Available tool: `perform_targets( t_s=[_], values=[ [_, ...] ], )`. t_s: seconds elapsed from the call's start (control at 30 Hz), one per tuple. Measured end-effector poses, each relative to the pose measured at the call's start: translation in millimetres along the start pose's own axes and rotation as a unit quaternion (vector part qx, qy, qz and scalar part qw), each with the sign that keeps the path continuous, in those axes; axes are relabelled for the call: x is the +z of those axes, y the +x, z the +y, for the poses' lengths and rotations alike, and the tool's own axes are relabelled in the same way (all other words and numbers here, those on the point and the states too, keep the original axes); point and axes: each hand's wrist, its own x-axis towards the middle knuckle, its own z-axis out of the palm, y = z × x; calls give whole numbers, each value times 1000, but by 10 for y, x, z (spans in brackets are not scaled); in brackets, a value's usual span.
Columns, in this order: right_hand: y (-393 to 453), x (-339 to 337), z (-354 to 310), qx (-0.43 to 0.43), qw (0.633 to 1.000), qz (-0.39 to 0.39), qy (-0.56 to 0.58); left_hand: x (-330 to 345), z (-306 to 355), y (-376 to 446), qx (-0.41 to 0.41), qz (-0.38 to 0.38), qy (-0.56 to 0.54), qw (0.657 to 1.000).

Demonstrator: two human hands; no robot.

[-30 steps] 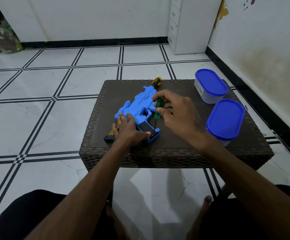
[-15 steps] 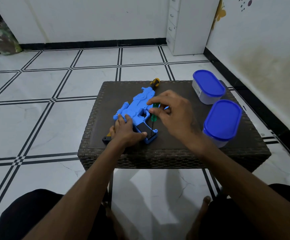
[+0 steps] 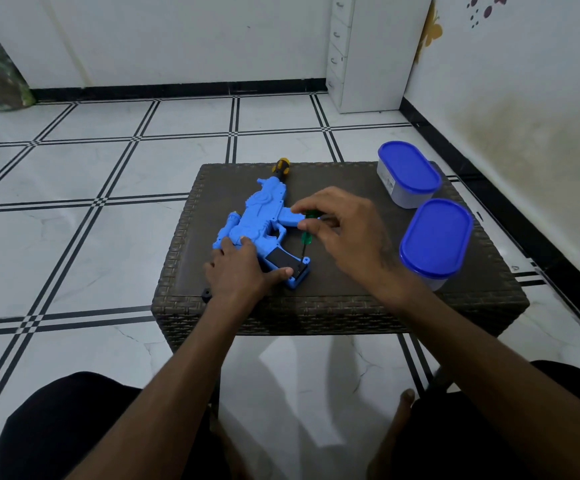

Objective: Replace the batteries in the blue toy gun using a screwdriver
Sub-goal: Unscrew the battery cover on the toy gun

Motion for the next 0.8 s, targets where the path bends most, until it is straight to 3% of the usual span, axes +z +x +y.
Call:
perform_targets(
  t_s=[0.3,0.8],
  values=[
    [-10,88,-72,13,998,9,55,-28,40,21,-25,-34,-46,998],
    [-46,98,-32,-7,999,-3,-40,-60,70,1,-36,-42,-61,997]
  ],
)
